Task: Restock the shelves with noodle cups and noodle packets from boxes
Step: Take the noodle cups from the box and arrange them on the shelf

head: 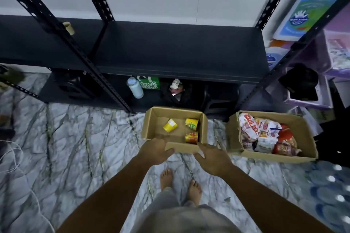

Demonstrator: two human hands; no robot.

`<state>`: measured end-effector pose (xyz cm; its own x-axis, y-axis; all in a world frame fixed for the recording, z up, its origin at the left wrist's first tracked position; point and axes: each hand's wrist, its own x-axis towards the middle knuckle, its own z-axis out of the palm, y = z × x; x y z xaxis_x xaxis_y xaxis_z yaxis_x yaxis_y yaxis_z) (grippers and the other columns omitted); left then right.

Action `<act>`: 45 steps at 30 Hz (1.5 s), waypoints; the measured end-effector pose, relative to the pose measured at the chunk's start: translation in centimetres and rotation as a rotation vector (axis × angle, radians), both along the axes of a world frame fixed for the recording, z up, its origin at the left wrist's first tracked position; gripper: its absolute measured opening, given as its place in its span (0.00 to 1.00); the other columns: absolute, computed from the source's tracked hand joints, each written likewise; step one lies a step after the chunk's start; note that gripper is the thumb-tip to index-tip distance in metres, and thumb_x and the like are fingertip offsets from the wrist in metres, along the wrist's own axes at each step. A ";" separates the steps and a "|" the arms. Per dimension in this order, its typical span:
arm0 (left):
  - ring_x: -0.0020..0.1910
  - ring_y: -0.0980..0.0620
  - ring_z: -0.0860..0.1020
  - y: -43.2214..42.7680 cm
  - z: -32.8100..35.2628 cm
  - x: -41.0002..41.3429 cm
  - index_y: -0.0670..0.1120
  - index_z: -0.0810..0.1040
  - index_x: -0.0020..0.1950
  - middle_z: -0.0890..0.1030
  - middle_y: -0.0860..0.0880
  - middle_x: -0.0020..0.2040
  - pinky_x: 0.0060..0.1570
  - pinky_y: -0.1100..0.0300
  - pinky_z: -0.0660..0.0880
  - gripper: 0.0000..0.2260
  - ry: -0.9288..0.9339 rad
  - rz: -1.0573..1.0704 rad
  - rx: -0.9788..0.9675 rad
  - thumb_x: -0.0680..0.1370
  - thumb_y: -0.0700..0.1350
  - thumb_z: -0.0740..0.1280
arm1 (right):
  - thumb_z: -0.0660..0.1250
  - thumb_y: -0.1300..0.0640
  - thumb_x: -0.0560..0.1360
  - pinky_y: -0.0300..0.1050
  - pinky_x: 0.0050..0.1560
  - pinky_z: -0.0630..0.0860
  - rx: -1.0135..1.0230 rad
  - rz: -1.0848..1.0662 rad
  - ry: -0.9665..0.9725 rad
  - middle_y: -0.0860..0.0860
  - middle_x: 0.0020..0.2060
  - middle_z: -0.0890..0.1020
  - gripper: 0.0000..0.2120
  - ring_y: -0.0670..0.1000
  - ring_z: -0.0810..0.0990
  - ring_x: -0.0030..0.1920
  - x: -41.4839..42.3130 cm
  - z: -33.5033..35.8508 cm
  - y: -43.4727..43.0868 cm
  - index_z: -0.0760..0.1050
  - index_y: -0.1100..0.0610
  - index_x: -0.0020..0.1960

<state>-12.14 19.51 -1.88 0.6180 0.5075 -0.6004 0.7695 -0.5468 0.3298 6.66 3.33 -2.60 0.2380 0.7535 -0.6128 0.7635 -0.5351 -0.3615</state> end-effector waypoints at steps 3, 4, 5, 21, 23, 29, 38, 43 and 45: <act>0.69 0.45 0.75 1.2 -1.5 -0.1 0.51 0.67 0.79 0.73 0.48 0.75 0.64 0.50 0.74 0.28 0.010 -0.035 -0.011 0.82 0.63 0.60 | 0.52 0.38 0.84 0.56 0.72 0.67 -0.026 -0.018 -0.003 0.53 0.77 0.68 0.29 0.57 0.69 0.74 -0.1 -1.4 0.7 0.58 0.49 0.82; 0.68 0.46 0.75 1.6 -1.9 -0.1 0.52 0.67 0.79 0.74 0.48 0.74 0.63 0.50 0.75 0.28 0.015 -0.045 -0.019 0.82 0.64 0.59 | 0.52 0.38 0.84 0.56 0.72 0.67 -0.034 -0.029 -0.005 0.52 0.77 0.69 0.29 0.58 0.69 0.74 -0.1 -1.8 1.0 0.59 0.49 0.81; 0.69 0.46 0.75 2.2 -2.4 -0.2 0.53 0.67 0.79 0.74 0.48 0.74 0.63 0.50 0.74 0.28 0.014 -0.053 -0.027 0.81 0.64 0.59 | 0.53 0.38 0.84 0.56 0.72 0.67 -0.044 -0.048 -0.003 0.52 0.77 0.69 0.29 0.58 0.69 0.74 -0.1 -2.3 1.4 0.60 0.50 0.81; 0.67 0.41 0.75 17.0 -27.8 5.7 0.49 0.71 0.76 0.72 0.44 0.72 0.62 0.49 0.76 0.25 0.009 -0.003 -0.085 0.81 0.56 0.67 | 0.57 0.34 0.77 0.48 0.58 0.74 -0.113 -0.746 0.333 0.52 0.68 0.77 0.31 0.58 0.78 0.63 4.8 -29.4 15.7 0.66 0.43 0.77; 0.68 0.40 0.75 18.3 -33.9 6.6 0.49 0.71 0.76 0.73 0.42 0.71 0.63 0.50 0.74 0.26 0.021 -0.009 -0.057 0.80 0.56 0.67 | 0.59 0.39 0.82 0.43 0.49 0.72 -0.106 -0.818 0.336 0.52 0.65 0.77 0.25 0.57 0.78 0.60 6.1 -34.8 17.4 0.67 0.44 0.77; 0.68 0.40 0.74 21.2 -49.9 8.8 0.50 0.68 0.78 0.72 0.41 0.71 0.65 0.52 0.72 0.31 0.022 0.085 -0.025 0.78 0.58 0.70 | 0.68 0.35 0.73 0.59 0.58 0.81 0.054 -1.162 0.486 0.50 0.55 0.83 0.23 0.56 0.83 0.53 9.0 -50.3 20.0 0.76 0.40 0.66; 0.57 0.42 0.79 22.8 -62.1 11.7 0.61 0.71 0.72 0.75 0.47 0.59 0.55 0.51 0.77 0.31 -0.106 0.162 0.035 0.71 0.70 0.70 | 0.68 0.39 0.78 0.57 0.66 0.74 0.101 -1.395 0.334 0.55 0.63 0.79 0.30 0.60 0.78 0.63 12.7 -61.8 24.4 0.71 0.55 0.74; 0.55 0.38 0.79 23.1 -63.8 12.9 0.55 0.71 0.71 0.76 0.42 0.59 0.50 0.53 0.72 0.30 -0.061 0.109 0.105 0.73 0.62 0.75 | 0.69 0.43 0.79 0.52 0.61 0.75 0.156 -1.373 0.151 0.59 0.62 0.81 0.24 0.63 0.78 0.64 12.3 -63.4 25.3 0.76 0.60 0.66; 0.53 0.37 0.80 23.0 -63.9 12.7 0.52 0.72 0.67 0.76 0.42 0.57 0.48 0.54 0.74 0.27 -0.090 0.145 0.110 0.72 0.57 0.76 | 0.72 0.46 0.78 0.53 0.58 0.79 0.199 -1.334 0.127 0.57 0.56 0.83 0.16 0.61 0.81 0.58 11.6 -63.7 25.2 0.79 0.57 0.57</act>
